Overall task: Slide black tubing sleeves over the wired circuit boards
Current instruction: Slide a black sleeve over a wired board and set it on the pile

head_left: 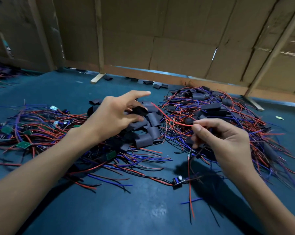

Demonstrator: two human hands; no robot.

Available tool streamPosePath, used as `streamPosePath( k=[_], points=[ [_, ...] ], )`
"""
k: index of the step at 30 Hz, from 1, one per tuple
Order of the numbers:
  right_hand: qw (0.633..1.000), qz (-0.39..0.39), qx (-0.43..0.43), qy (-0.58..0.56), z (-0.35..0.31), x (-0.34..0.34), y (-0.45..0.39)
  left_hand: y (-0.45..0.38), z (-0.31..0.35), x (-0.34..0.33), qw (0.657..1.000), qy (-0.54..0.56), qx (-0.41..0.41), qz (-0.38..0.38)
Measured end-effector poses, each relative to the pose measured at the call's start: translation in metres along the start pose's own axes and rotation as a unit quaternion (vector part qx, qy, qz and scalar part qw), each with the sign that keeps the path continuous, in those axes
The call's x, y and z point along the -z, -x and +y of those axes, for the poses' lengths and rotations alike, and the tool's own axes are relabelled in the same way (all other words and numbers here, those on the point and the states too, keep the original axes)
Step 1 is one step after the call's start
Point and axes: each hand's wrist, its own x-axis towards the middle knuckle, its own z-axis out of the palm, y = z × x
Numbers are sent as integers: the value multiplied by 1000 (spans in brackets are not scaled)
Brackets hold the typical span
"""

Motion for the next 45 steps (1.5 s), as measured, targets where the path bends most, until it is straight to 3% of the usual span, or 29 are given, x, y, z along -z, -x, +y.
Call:
streamPosePath(
  k=[7, 13, 19, 26, 38, 42, 45],
  points=[
    [998, -35, -44, -32, 4, 8, -5, 5, 1, -21, 996, 84, -20, 9],
    [992, -100, -79, 19, 5, 16, -5, 3, 1, -24, 997, 63, -25, 42],
    [972, -174, -146, -57, 7, 13, -3, 3, 1, -24, 997, 33, -45, 50],
    [965, -157, -181, -103, 1, 11, -1, 3, -1, -22, 996, 8, -78, 50],
    [979, -86, -160, -90, 1, 12, -3, 3, 3, -15, 993, 20, -115, -7],
    [986, -73, -135, -59, -1, 12, -2, 4, 3, -13, 993, 7, -117, -25],
    [994, -82, -64, 22, -1, 8, 2, 6, 4, -15, 987, -52, -147, -30]
  ],
)
